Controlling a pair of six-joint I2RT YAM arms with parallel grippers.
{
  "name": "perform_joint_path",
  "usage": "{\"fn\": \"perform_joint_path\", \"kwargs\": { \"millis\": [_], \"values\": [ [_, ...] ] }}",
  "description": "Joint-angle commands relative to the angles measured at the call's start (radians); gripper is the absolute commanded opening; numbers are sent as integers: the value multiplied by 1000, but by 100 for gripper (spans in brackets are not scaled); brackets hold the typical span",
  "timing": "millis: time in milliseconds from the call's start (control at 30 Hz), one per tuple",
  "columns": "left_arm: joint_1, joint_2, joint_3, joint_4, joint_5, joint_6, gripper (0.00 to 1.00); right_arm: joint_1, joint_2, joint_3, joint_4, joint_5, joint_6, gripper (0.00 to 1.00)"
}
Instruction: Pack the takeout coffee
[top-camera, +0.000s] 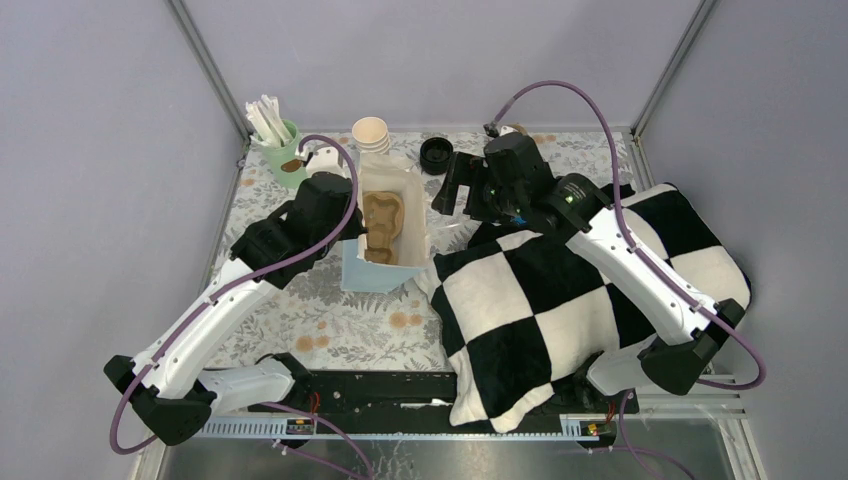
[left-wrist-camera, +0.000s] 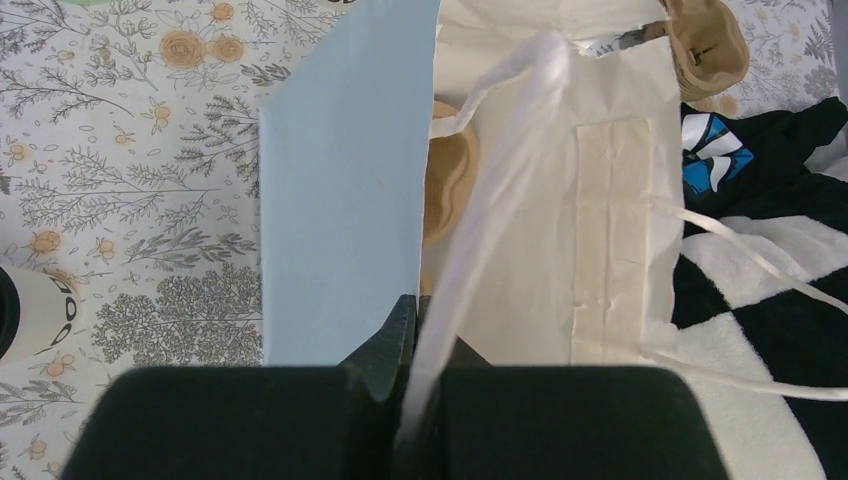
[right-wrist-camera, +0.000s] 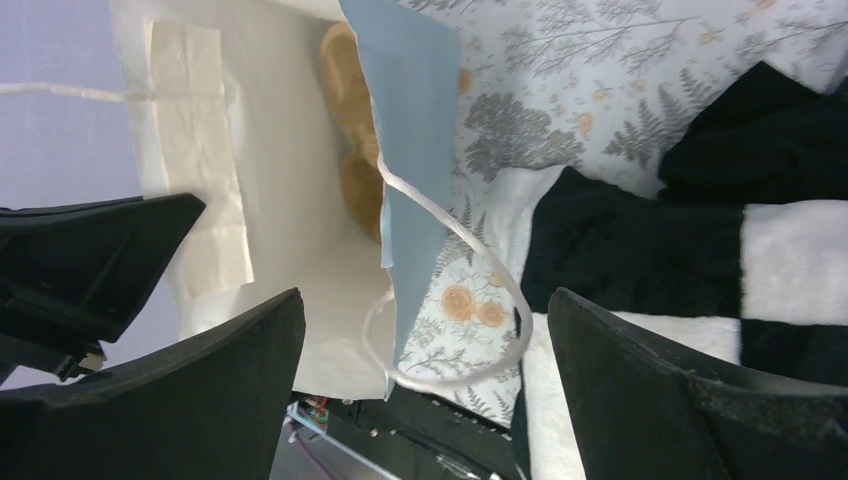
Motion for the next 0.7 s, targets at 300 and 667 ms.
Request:
{"fn": "perform_joint_path", "kwargs": {
  "millis": [300, 667],
  "values": [
    [4, -5, 68, 33, -47, -48, 0, 13, 45, 30, 147, -129, 84, 67],
    [4, -25, 174, -32, -135, -72, 0, 26, 132, 293, 200, -175, 1, 0]
  ]
}}
